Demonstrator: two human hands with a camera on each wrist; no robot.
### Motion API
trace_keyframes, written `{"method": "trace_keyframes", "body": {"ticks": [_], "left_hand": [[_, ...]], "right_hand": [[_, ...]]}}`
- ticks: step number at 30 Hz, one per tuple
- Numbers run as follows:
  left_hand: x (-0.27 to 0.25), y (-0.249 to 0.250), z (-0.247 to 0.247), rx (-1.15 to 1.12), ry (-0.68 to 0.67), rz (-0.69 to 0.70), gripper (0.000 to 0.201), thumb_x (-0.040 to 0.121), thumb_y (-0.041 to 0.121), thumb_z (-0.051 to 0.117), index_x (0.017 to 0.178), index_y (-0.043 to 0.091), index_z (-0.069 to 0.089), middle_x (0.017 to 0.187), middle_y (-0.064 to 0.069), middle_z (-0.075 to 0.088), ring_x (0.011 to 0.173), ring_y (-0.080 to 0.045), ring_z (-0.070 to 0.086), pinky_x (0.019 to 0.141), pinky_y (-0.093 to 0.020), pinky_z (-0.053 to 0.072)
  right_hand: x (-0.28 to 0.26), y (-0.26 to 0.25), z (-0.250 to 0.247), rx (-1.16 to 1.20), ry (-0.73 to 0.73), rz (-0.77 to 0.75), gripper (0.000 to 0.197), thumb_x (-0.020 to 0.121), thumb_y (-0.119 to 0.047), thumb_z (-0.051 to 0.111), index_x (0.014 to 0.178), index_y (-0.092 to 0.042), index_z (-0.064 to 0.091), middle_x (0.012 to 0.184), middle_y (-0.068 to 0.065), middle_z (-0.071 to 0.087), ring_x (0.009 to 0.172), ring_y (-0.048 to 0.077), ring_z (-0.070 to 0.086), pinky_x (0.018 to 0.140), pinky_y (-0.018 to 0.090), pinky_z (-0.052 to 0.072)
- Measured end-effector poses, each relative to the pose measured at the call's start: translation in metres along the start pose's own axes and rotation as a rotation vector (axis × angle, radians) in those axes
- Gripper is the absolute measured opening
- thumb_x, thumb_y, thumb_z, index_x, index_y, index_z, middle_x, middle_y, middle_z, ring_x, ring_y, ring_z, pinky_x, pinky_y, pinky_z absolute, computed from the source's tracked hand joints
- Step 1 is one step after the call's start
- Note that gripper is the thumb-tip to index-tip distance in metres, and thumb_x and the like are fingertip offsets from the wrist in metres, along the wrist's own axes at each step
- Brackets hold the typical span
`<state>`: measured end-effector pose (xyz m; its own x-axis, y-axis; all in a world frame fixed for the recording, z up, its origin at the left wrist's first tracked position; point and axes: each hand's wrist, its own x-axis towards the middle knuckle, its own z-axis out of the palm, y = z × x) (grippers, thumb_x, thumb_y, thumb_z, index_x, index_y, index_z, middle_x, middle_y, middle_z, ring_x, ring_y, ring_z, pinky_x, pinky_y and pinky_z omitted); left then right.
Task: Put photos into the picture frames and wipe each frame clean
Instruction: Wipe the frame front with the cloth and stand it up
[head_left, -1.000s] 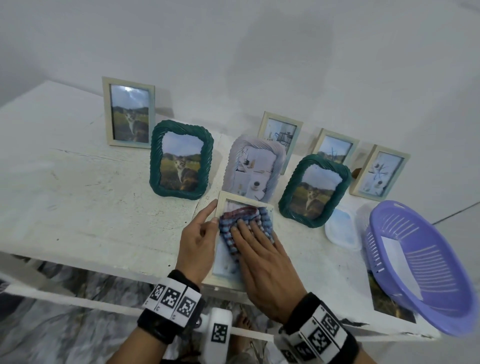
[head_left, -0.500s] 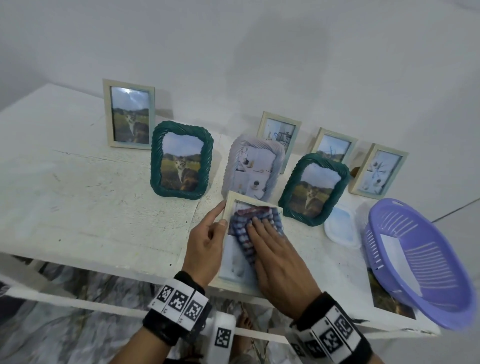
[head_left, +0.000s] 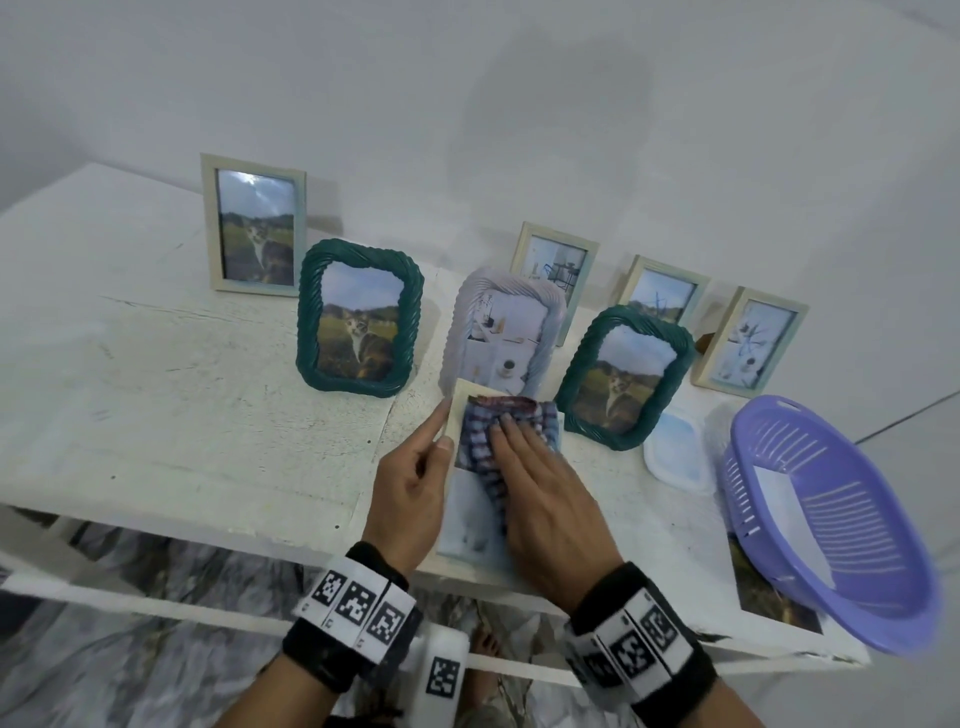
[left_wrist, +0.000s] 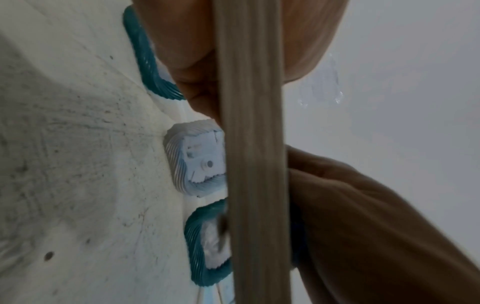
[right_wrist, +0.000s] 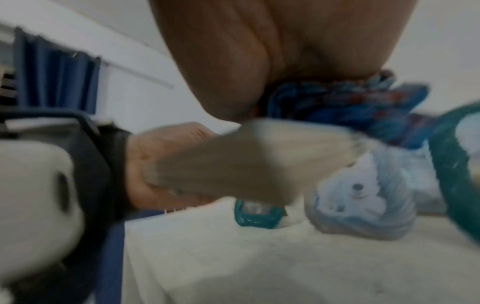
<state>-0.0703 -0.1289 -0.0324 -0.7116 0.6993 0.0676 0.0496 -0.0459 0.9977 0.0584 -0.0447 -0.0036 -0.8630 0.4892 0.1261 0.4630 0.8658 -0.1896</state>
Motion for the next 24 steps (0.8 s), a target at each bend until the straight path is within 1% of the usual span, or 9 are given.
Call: {"method": "trace_keyframes", "body": {"ticks": [1, 3, 8, 11, 13, 15, 16, 19, 24], "left_hand": [[0.000, 0.001, 0.001, -0.001, 0.003, 0.001, 0.040, 0.101, 0.009, 0.044, 0.139, 0.017, 0.047, 0.120, -0.003, 0.066, 0.105, -0.008, 0.063, 0.091, -0.018, 0.050], [0.003, 0.004, 0.002, 0.000, -0.005, 0.017, 0.040, 0.101, 0.006, 0.043, 0.139, 0.015, 0.048, 0.131, 0.008, 0.059, 0.117, 0.005, 0.055, 0.097, -0.011, 0.043], [0.012, -0.001, -0.008, -0.003, 0.029, -0.025, 0.040, 0.101, 0.006, 0.042, 0.139, 0.016, 0.048, 0.137, 0.001, 0.056, 0.123, -0.010, 0.054, 0.103, -0.024, 0.044], [0.012, -0.002, -0.014, 0.062, 0.034, -0.005, 0.041, 0.100, 0.010, 0.045, 0.140, 0.019, 0.047, 0.139, 0.006, 0.052, 0.121, -0.008, 0.055, 0.102, -0.019, 0.043], [0.010, -0.006, -0.014, 0.095, 0.039, -0.006, 0.042, 0.100, 0.010, 0.046, 0.140, 0.022, 0.047, 0.138, 0.003, 0.052, 0.099, 0.000, 0.061, 0.084, -0.006, 0.044], [0.007, -0.009, -0.013, 0.092, 0.042, -0.010, 0.042, 0.100, 0.009, 0.045, 0.140, 0.022, 0.047, 0.129, -0.008, 0.051, 0.060, 0.004, 0.050, 0.061, -0.006, 0.040], [0.006, -0.012, -0.013, 0.090, 0.040, -0.011, 0.043, 0.100, 0.010, 0.045, 0.141, 0.023, 0.046, 0.089, 0.001, 0.070, 0.048, -0.001, 0.037, 0.052, -0.009, 0.034], [0.004, -0.019, -0.012, 0.100, 0.001, -0.022, 0.042, 0.101, 0.013, 0.044, 0.139, 0.030, 0.043, 0.049, 0.013, 0.031, 0.047, -0.007, 0.020, 0.044, -0.013, 0.023], [0.002, -0.017, -0.007, 0.103, -0.008, -0.011, 0.038, 0.101, 0.014, 0.046, 0.136, 0.027, 0.048, 0.095, 0.019, 0.059, 0.070, 0.011, 0.049, 0.070, 0.002, 0.037]], "right_hand": [[0.005, -0.002, 0.003, 0.012, 0.012, 0.023, 0.057, 0.090, -0.019, 0.029, 0.144, -0.004, 0.039, 0.148, 0.014, 0.038, 0.137, 0.029, 0.038, 0.104, 0.051, 0.041], [0.006, -0.014, 0.006, 0.036, 0.050, 0.002, 0.059, 0.085, -0.015, 0.028, 0.140, -0.001, 0.043, 0.145, 0.017, 0.042, 0.134, 0.033, 0.040, 0.107, 0.052, 0.036], [-0.021, -0.033, 0.000, 0.074, 0.023, -0.165, 0.059, 0.076, -0.004, 0.038, 0.134, -0.006, 0.053, 0.139, 0.011, 0.052, 0.130, 0.025, 0.047, 0.111, 0.037, 0.023], [-0.039, -0.027, 0.001, 0.046, -0.069, -0.261, 0.063, 0.066, -0.008, 0.059, 0.129, -0.015, 0.059, 0.135, 0.004, 0.057, 0.124, 0.020, 0.054, 0.108, 0.033, 0.036], [-0.043, -0.018, -0.002, 0.005, -0.096, -0.263, 0.055, 0.072, -0.012, 0.055, 0.127, -0.018, 0.060, 0.135, 0.002, 0.057, 0.122, 0.019, 0.056, 0.100, 0.036, 0.047], [-0.044, -0.007, -0.004, -0.028, -0.088, -0.253, 0.053, 0.076, -0.015, 0.041, 0.124, -0.017, 0.063, 0.133, 0.003, 0.058, 0.121, 0.021, 0.057, 0.097, 0.039, 0.049], [-0.042, -0.002, -0.004, -0.044, -0.080, -0.251, 0.055, 0.076, -0.016, 0.037, 0.124, -0.016, 0.063, 0.134, 0.004, 0.058, 0.122, 0.022, 0.056, 0.097, 0.040, 0.049], [-0.028, 0.015, -0.006, -0.119, -0.067, -0.188, 0.054, 0.081, -0.018, 0.034, 0.126, -0.010, 0.061, 0.136, 0.011, 0.055, 0.125, 0.027, 0.053, 0.096, 0.043, 0.050], [0.005, 0.019, -0.005, -0.105, -0.061, -0.067, 0.061, 0.074, -0.017, 0.035, 0.129, -0.001, 0.057, 0.135, 0.017, 0.055, 0.124, 0.033, 0.053, 0.096, 0.050, 0.048]]}}
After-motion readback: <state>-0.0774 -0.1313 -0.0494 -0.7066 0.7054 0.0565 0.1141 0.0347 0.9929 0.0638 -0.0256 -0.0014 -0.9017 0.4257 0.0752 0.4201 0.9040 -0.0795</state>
